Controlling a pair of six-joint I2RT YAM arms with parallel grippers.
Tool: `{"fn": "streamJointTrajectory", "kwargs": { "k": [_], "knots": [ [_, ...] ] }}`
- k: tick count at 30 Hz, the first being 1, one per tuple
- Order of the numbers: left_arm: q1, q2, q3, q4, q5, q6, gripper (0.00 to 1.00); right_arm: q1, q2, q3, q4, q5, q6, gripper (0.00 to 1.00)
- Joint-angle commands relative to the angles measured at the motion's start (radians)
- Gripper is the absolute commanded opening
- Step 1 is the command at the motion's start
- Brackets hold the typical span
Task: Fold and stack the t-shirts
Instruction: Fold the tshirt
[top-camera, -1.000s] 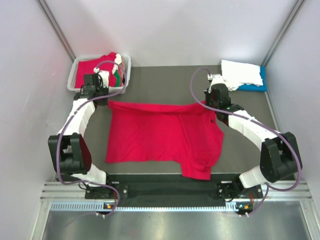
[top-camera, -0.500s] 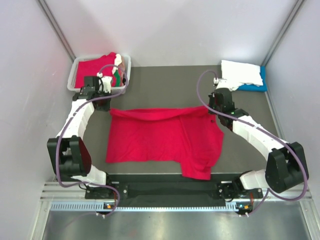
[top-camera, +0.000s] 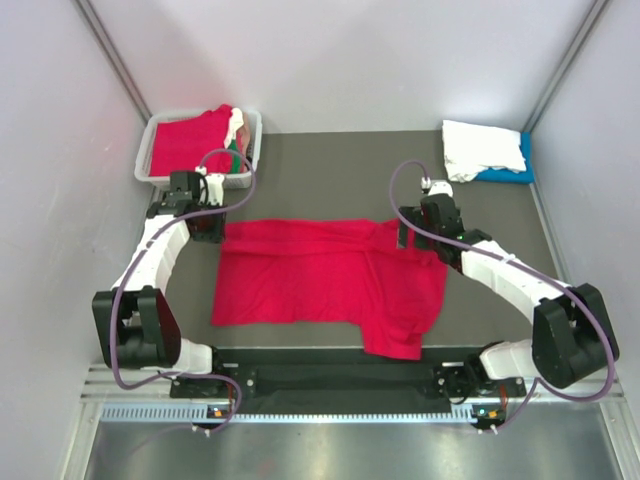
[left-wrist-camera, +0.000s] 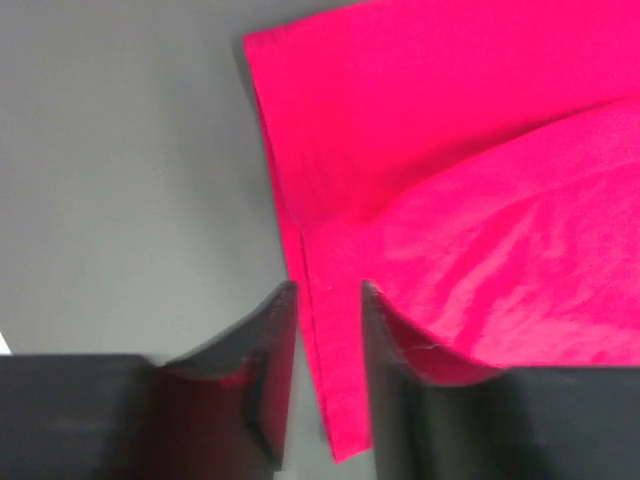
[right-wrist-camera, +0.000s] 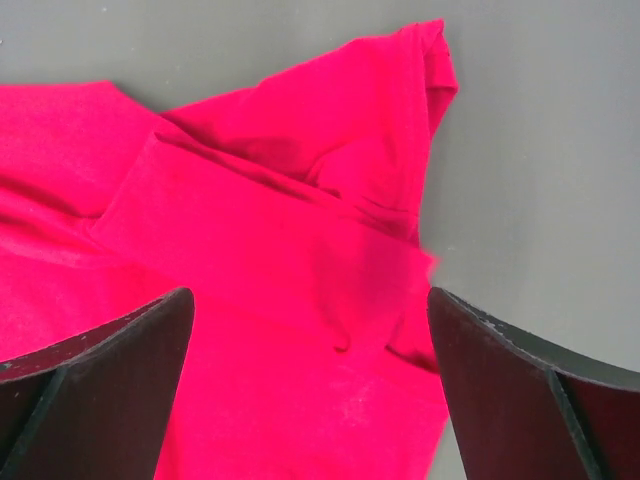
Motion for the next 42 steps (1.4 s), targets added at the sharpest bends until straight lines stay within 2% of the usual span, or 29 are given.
{"fn": "streamJointTrajectory", "kwargs": {
  "k": [1,2,5,7,12,16,18,21,22,24,29,34,42],
  "knots": [
    [0.005,-0.034,0.065,-0.006,0.018,-0.037,0.48,0.011,-0.041,0.017,-0.006,0.032,0.009,1.0],
    [0.005,-0.034,0.079,-0.009,0.019,-0.038,0.59,0.011,-0.038,0.025,-0.007,0.038,0.004,1.0],
    [0.007,-0.038,0.099,-0.027,0.014,-0.052,0.78,0.011,-0.018,0.048,-0.004,0.049,0.004,1.0],
    [0.007,-0.044,0.097,-0.024,0.015,-0.061,0.81,0.011,0.011,0.076,0.009,0.052,0.0,1.0],
    [0.005,-0.015,0.091,0.019,0.051,-0.092,0.83,0.008,0.137,0.218,0.052,0.046,-0.033,1.0],
    [0.005,0.051,0.145,0.022,0.077,-0.101,0.83,-0.019,0.322,0.37,0.045,0.0,-0.047,1.0],
    [0.005,0.08,0.172,0.005,0.075,-0.107,0.83,-0.023,0.366,0.424,0.042,-0.025,-0.047,1.0],
    [0.004,0.068,0.191,-0.006,0.078,-0.1,0.83,-0.023,0.4,0.436,0.052,-0.055,-0.037,1.0],
    [0.005,0.059,0.177,0.0,0.078,-0.099,0.83,-0.023,0.406,0.433,0.061,-0.064,-0.033,0.97],
    [0.005,0.036,0.162,0.014,0.077,-0.095,0.83,-0.021,0.413,0.421,0.063,-0.083,-0.025,0.81],
    [0.0,0.035,0.133,0.016,0.08,-0.106,0.83,-0.018,0.412,0.372,0.068,-0.107,-0.017,0.64],
    [-0.027,0.053,0.13,0.011,0.069,-0.115,0.84,0.017,0.453,0.363,0.063,-0.12,-0.028,0.7],
    [-0.078,0.07,0.131,0.01,0.028,-0.11,0.84,0.079,0.518,0.392,0.057,-0.14,-0.031,0.69]
  ]
}}
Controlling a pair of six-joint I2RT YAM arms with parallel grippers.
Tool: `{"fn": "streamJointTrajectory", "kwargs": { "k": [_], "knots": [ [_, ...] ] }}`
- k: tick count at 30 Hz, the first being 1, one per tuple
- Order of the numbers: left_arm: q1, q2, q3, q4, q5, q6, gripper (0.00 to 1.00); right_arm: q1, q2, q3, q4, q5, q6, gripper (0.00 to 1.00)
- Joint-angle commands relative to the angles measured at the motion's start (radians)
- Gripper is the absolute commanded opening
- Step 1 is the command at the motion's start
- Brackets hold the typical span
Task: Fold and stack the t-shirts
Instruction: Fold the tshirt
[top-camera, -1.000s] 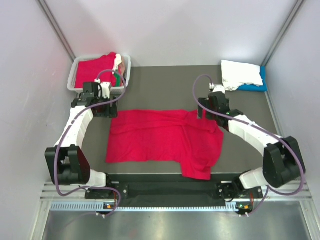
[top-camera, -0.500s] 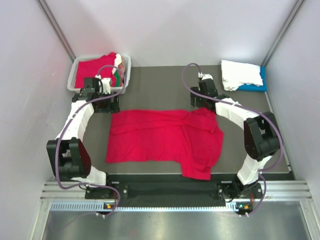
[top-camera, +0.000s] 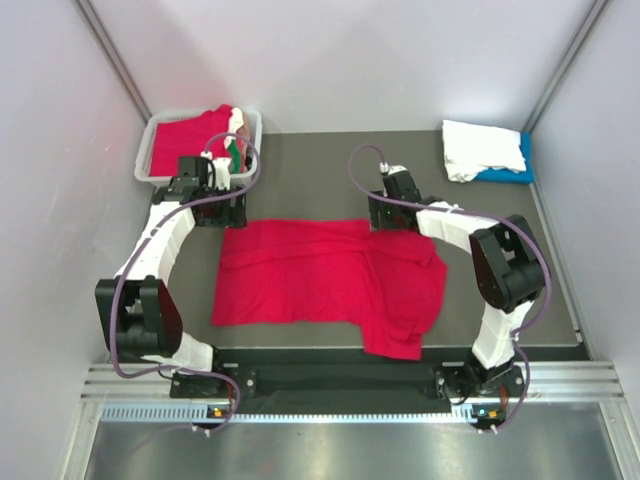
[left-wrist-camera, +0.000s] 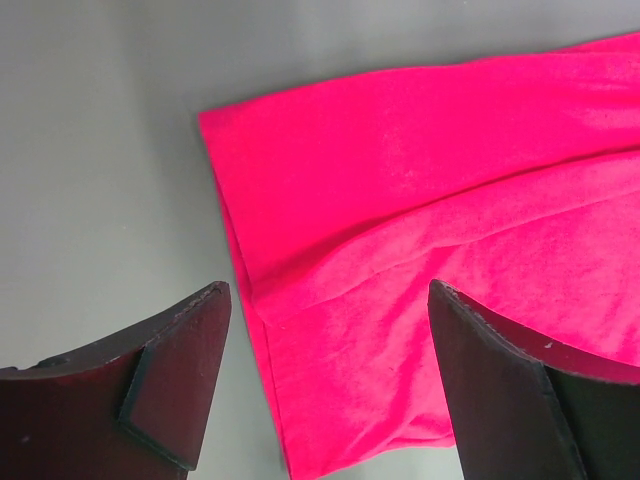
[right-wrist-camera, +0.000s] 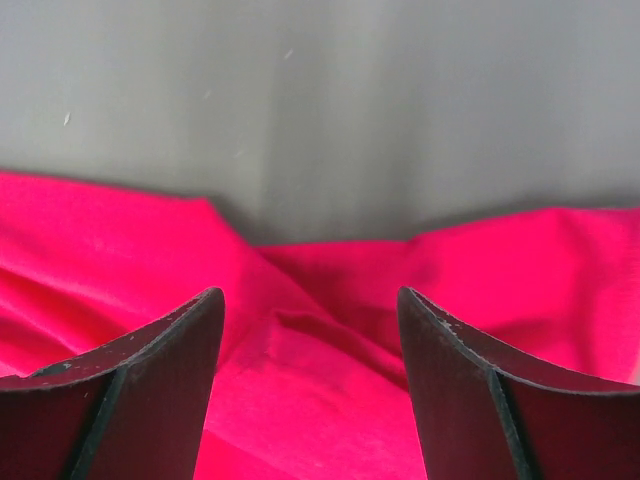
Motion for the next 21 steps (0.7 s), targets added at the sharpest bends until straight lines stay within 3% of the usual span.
{"fn": "streamJointTrajectory", "kwargs": {
  "k": [1,8,17,21],
  "knots": [
    [-0.024,0.0,-0.001,0.022,-0.023,-0.006,0.84,0.052,0.027,0.029,0.009,-0.017,-0.009,0.68],
    [-0.027,-0.016,-0.014,0.022,-0.036,0.003,0.85,0.074,0.034,0.029,0.009,-0.008,-0.003,0.62],
    [-0.027,-0.021,-0.024,0.025,-0.043,0.01,0.85,0.072,0.005,0.037,-0.005,0.014,-0.011,0.21],
    [-0.027,-0.027,-0.03,0.027,-0.053,0.015,0.85,0.074,-0.027,0.021,-0.011,0.029,-0.02,0.11]
  ]
}}
